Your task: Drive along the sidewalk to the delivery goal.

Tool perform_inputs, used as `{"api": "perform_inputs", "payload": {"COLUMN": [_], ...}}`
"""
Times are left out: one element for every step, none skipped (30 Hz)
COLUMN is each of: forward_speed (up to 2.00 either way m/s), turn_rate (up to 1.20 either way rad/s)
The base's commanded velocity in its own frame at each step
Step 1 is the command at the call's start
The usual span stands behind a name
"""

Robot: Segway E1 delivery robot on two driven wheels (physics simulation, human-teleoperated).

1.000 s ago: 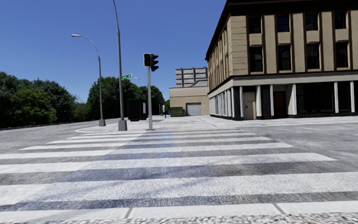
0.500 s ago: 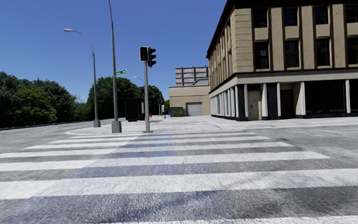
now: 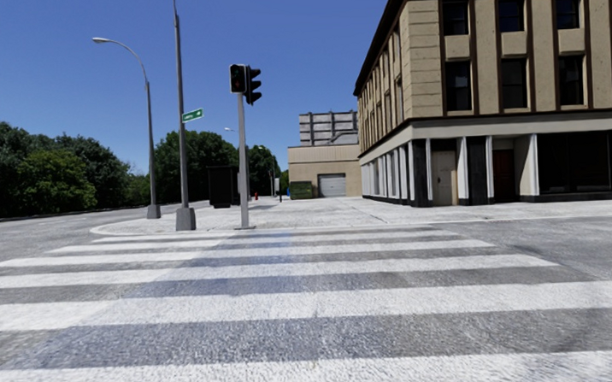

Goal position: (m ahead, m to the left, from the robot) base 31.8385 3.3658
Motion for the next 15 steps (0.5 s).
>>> {"api": "perform_inputs", "payload": {"forward_speed": [1.81,1.81,1.81,1.81,1.81,1.81,1.81,1.81,1.81,1.81,1.81,1.81,1.81,1.81,1.81], "turn_rate": [0.0,0.0,0.0,0.0,0.0,0.0,0.0,0.0,0.0,0.0,0.0,0.0,0.0,0.0,0.0]}}
